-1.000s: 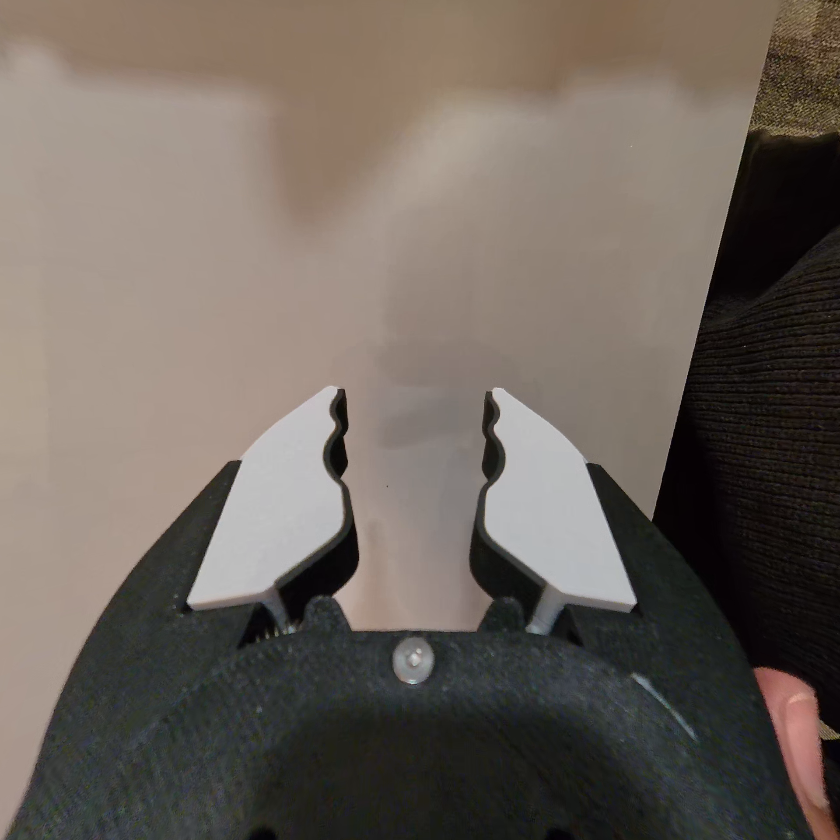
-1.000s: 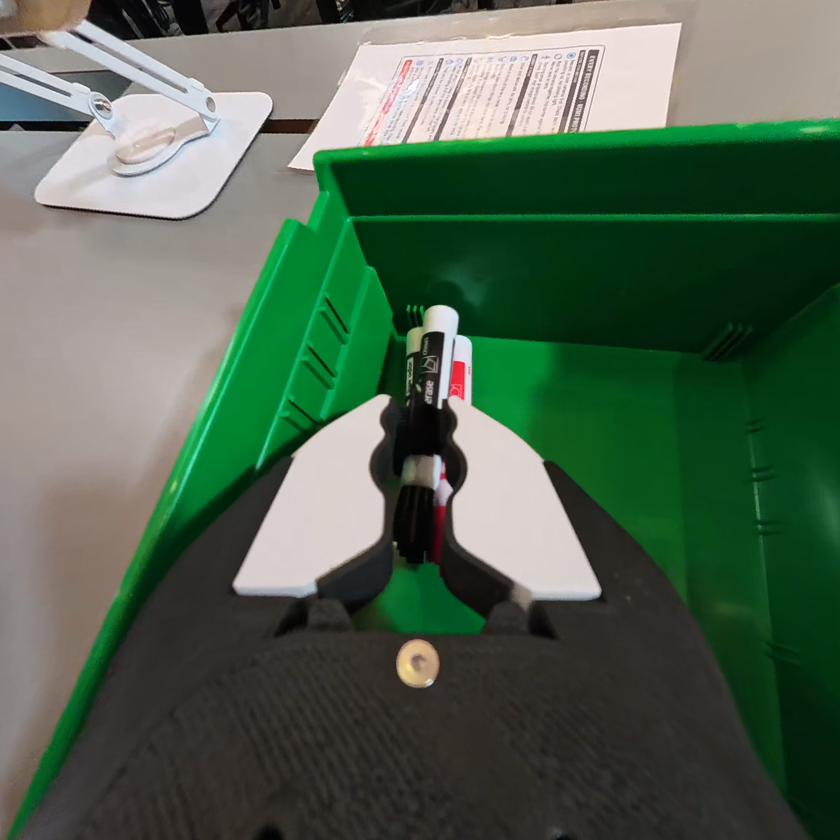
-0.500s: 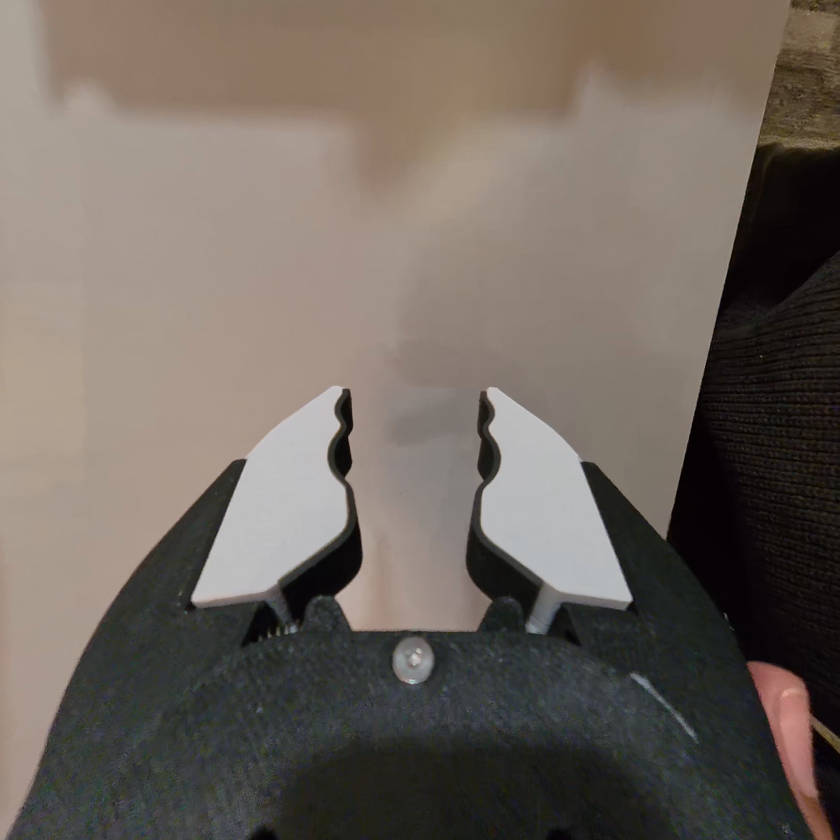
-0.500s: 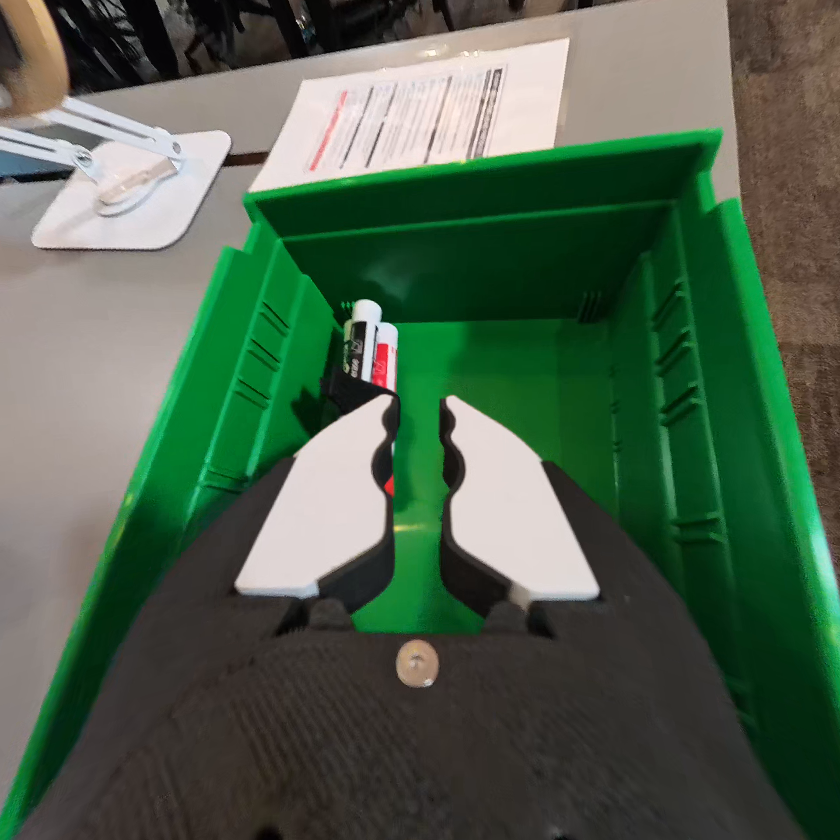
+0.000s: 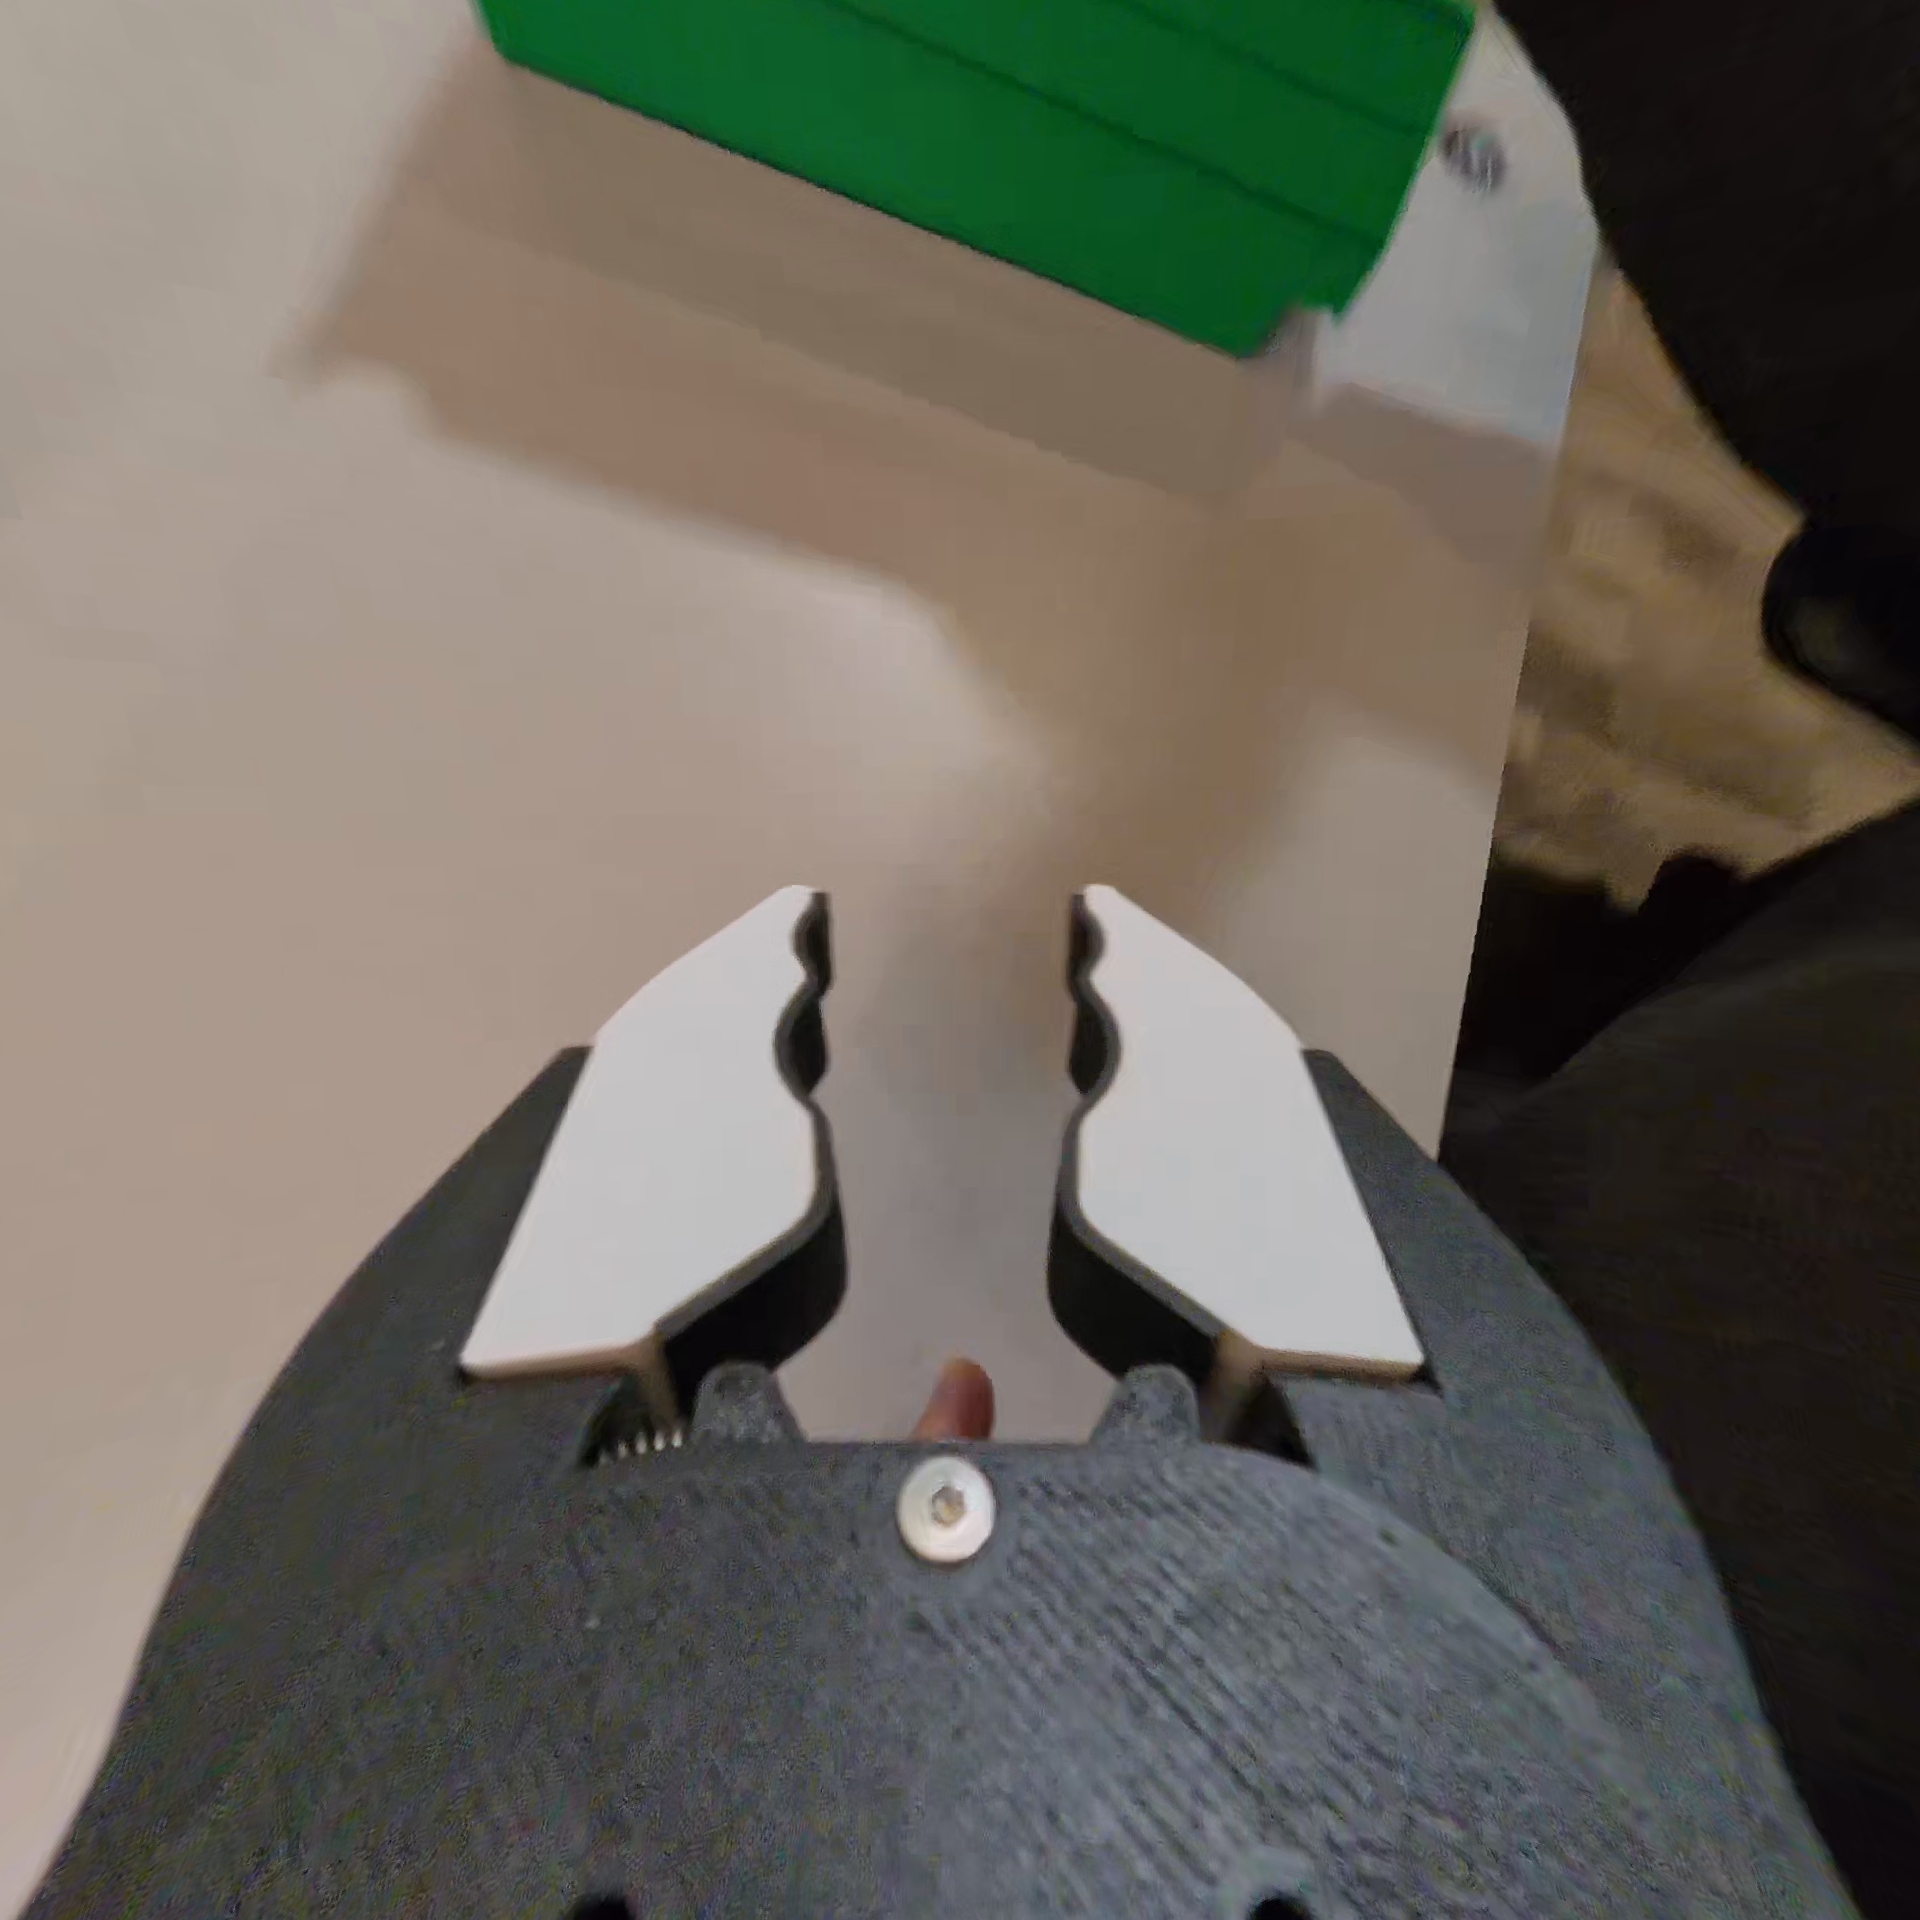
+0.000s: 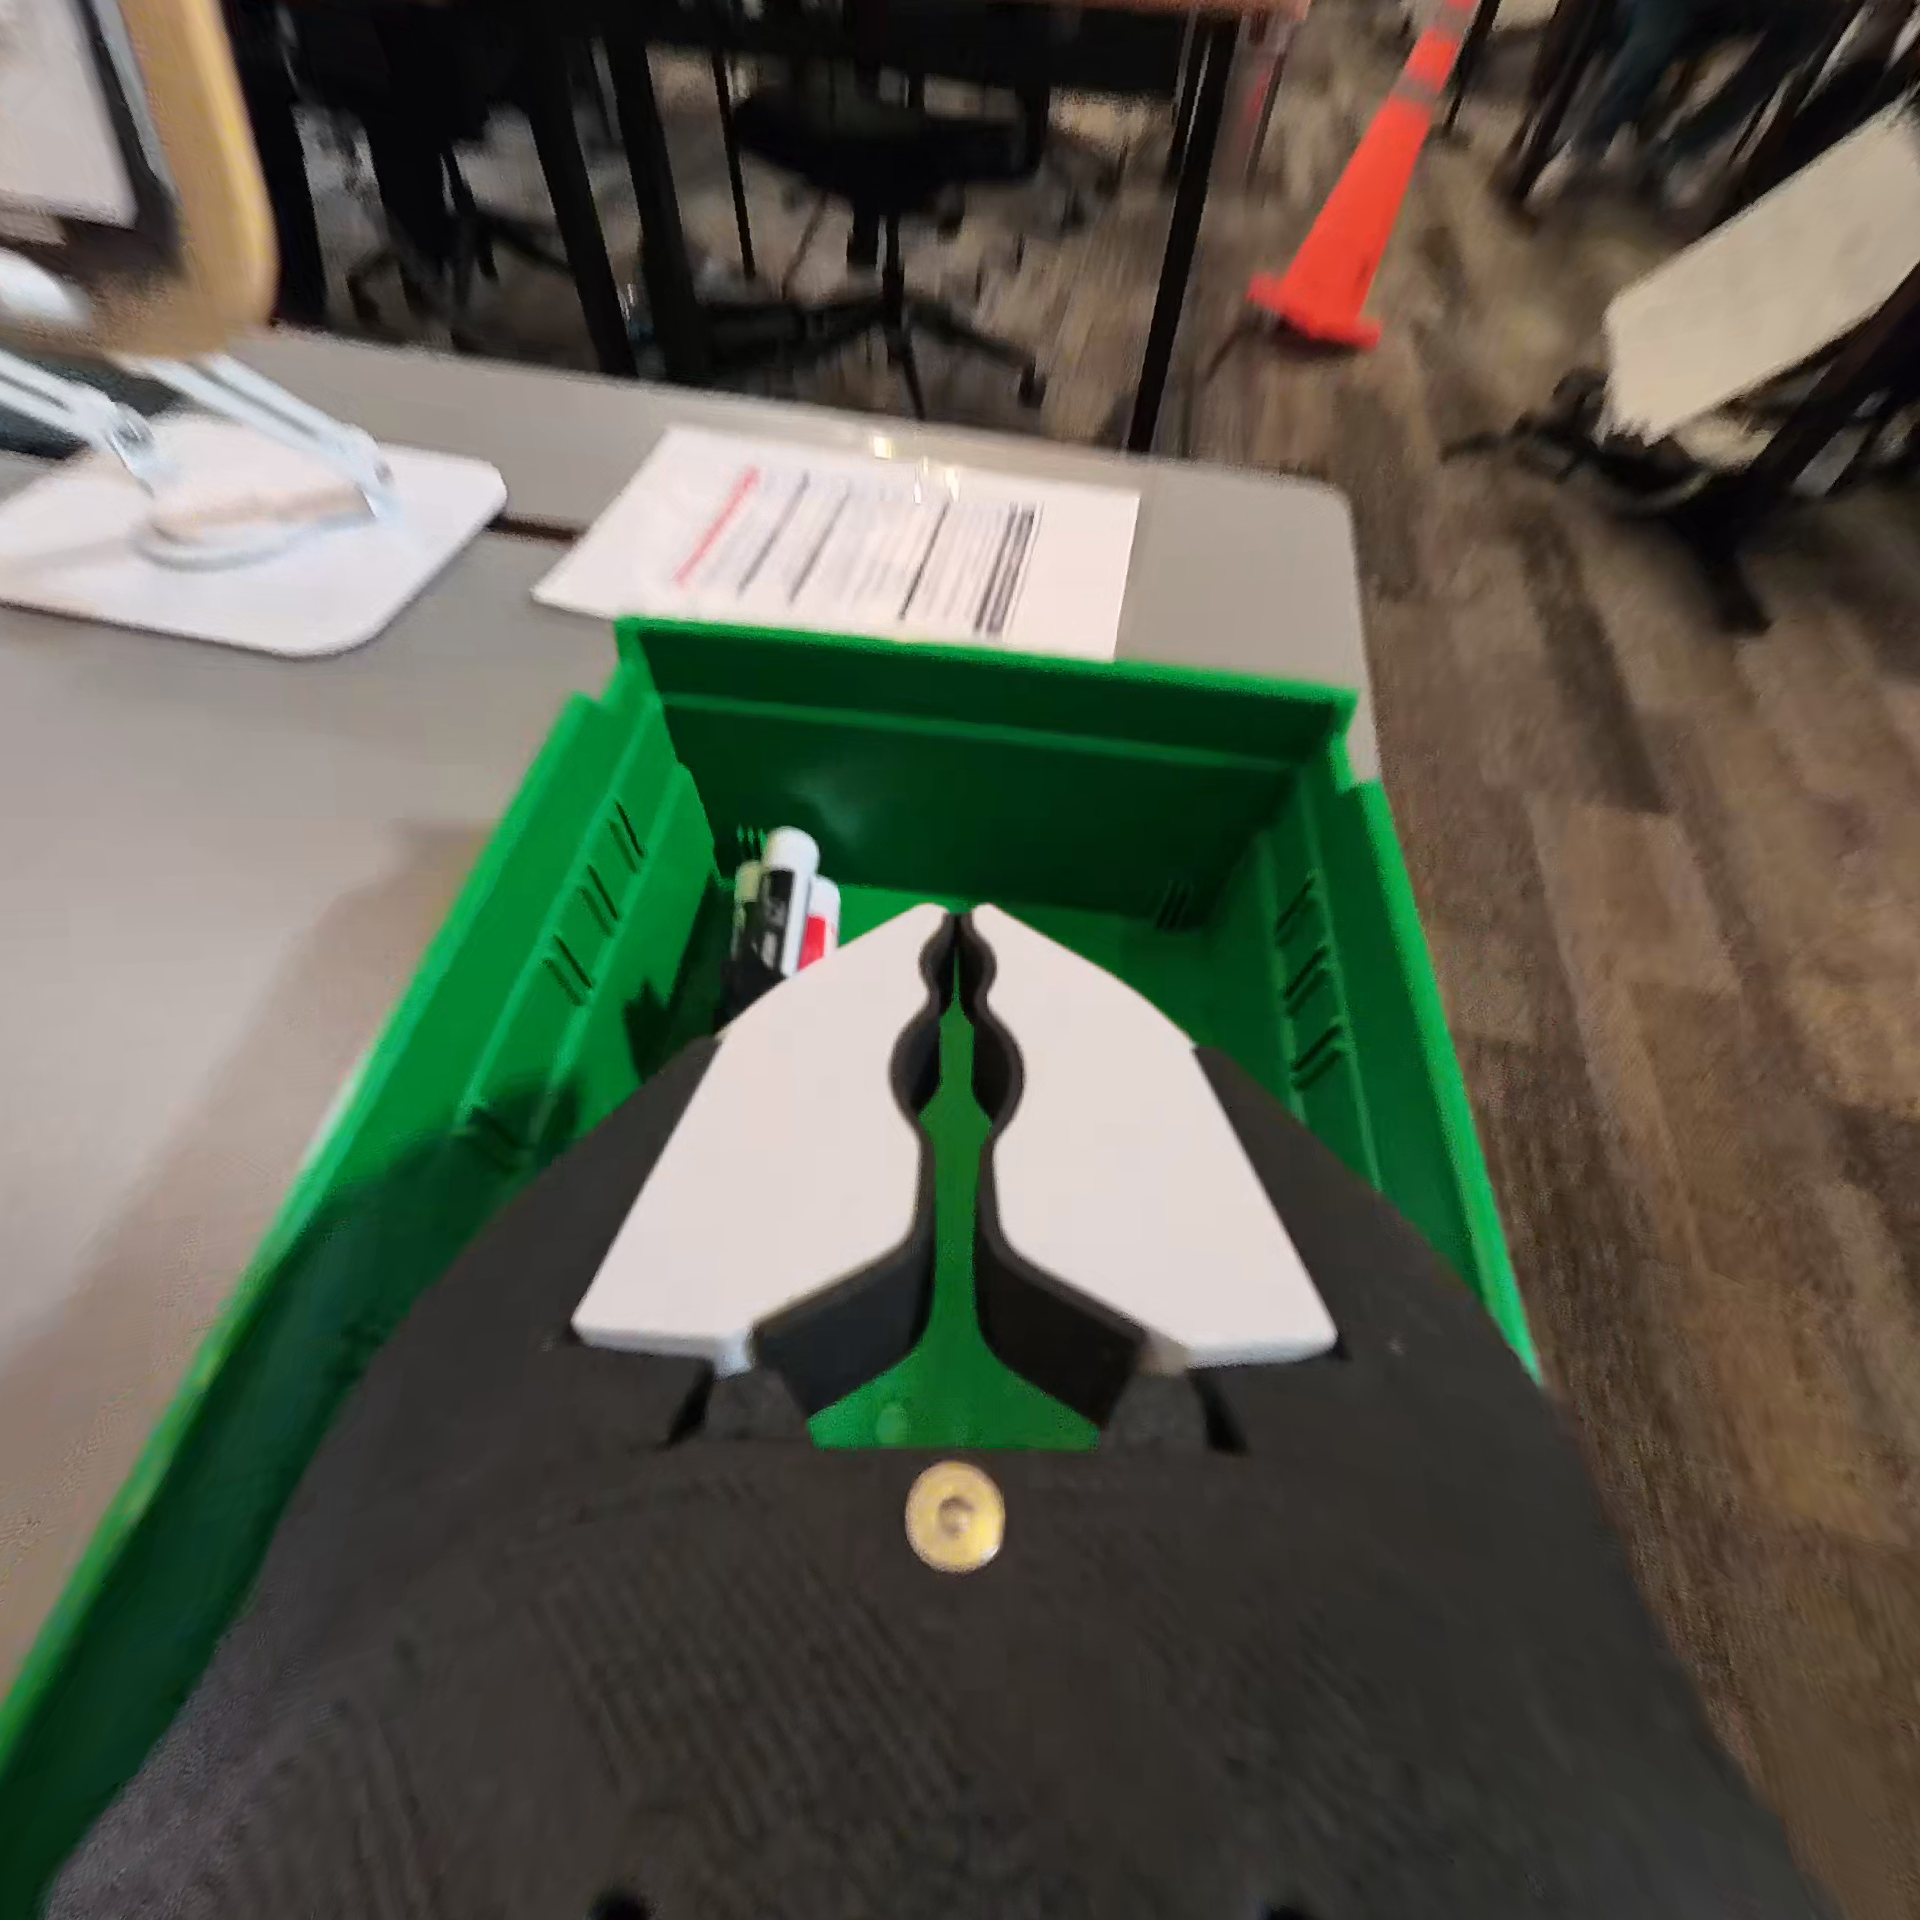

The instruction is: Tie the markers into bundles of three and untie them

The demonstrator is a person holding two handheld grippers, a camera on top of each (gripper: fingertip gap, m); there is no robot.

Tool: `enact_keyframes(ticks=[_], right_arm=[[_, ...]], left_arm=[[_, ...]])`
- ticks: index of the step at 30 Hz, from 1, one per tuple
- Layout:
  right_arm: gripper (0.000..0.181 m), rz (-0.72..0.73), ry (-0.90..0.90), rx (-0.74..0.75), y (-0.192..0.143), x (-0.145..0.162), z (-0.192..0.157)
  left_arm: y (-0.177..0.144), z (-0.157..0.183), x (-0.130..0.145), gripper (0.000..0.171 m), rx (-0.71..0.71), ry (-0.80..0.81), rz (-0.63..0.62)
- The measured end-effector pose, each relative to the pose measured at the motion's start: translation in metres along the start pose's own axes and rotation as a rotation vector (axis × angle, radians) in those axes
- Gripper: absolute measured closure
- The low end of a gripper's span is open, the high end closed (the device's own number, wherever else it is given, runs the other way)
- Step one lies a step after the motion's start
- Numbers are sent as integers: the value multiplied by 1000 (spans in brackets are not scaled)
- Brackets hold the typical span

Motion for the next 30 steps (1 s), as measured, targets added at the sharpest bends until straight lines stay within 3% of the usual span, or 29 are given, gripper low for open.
enact_keyframes(ticks=[3,6,9,14,18,24,30], right_arm=[[181,88,-112,46,-19,-20,-18],[181,192,-229,23,-34,-41,-57],[181,239,-210,-166,-40,-47,-118],[181,361,-44,-431,-38,-10,-229],[181,183,27,-551,-11,16,-288],[181,85,52,-593,26,28,-333],[181,149,-17,-598,50,0,-335]], left_arm=[[-8,-11,2,156,22,-211,121],[-23,-22,10,150,-35,-331,227],[-36,-33,26,148,-134,-376,274],[-51,-38,58,143,-304,-426,304],[-51,-36,65,147,-301,-449,275],[-54,-35,65,169,-399,-364,311],[-51,-36,65,167,-362,-424,361]])
Point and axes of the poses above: each gripper's, where its closed fingertips meet, y out along the fingers, x out of its underside, z = x × y across the jaws, the point moved 6 cm from there along -y, back along the fingers, and after that the axes turned 10 degrees about -x, right-handed, at the moved point
